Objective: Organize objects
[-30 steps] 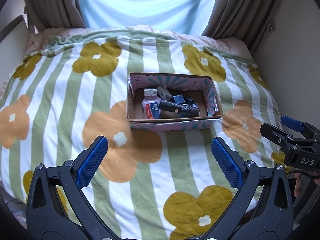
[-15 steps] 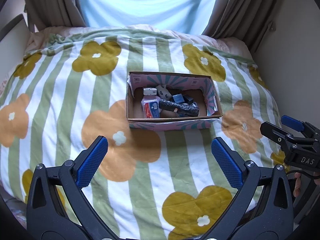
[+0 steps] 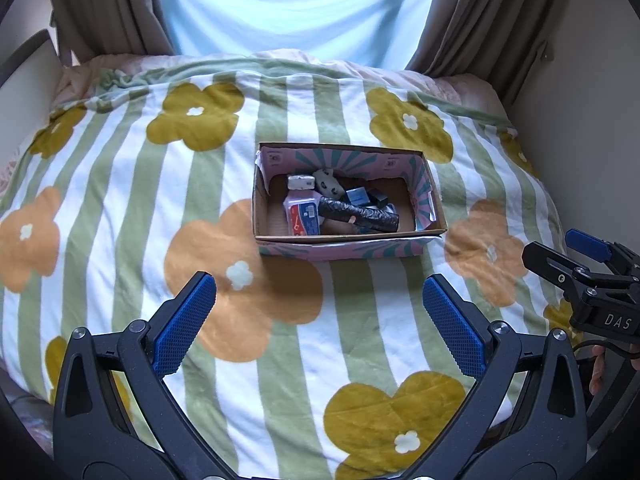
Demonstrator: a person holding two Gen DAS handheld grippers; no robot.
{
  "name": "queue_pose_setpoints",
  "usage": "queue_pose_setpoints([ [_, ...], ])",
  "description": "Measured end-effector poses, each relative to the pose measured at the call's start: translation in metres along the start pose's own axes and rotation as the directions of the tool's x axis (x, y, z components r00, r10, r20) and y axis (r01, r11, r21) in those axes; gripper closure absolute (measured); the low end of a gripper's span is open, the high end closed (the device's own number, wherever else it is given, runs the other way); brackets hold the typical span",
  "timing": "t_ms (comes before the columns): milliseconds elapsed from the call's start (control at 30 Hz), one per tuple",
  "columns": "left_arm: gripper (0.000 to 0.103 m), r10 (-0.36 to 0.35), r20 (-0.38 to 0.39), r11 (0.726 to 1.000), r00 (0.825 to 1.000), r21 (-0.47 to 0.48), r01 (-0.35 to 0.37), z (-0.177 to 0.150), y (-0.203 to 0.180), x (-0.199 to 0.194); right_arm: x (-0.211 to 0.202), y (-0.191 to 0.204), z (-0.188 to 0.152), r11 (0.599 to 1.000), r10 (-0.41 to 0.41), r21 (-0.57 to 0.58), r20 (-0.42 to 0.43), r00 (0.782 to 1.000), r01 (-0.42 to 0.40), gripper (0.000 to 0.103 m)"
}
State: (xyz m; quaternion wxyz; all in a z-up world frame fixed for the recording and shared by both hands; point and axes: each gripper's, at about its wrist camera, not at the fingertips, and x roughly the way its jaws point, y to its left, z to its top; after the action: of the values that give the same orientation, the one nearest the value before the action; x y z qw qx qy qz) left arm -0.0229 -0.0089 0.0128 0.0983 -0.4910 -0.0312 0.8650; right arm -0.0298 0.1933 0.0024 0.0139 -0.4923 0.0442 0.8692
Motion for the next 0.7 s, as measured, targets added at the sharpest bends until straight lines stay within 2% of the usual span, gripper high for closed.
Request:
queue_pose_setpoints([
  [233, 0.000, 0.024, 0.009, 1.000, 1.000, -0.010, -0.024, -0.004, -0.003, -0.004, -0.003, -0.003, 0.003, 1.000, -0.002, 0.003, 0.009, 1.000, 0.002, 0.002],
  [367, 0.000, -0.004, 0.015, 1.000, 1.000, -0.020, 0.005, -0.005, -0.003, -0.007, -0.003, -0.003, 0.002, 1.000, 0.000, 0.001, 0.009, 1.000, 0.000, 0.002],
  [700, 0.000, 0.016, 0.043, 0.998, 0.999, -0.066, -0.014, -0.008, 0.000, -0.014, -0.006, 0.003, 0.003, 1.000, 0.004, -0.004, 0.017, 1.000, -0.004, 0.002],
])
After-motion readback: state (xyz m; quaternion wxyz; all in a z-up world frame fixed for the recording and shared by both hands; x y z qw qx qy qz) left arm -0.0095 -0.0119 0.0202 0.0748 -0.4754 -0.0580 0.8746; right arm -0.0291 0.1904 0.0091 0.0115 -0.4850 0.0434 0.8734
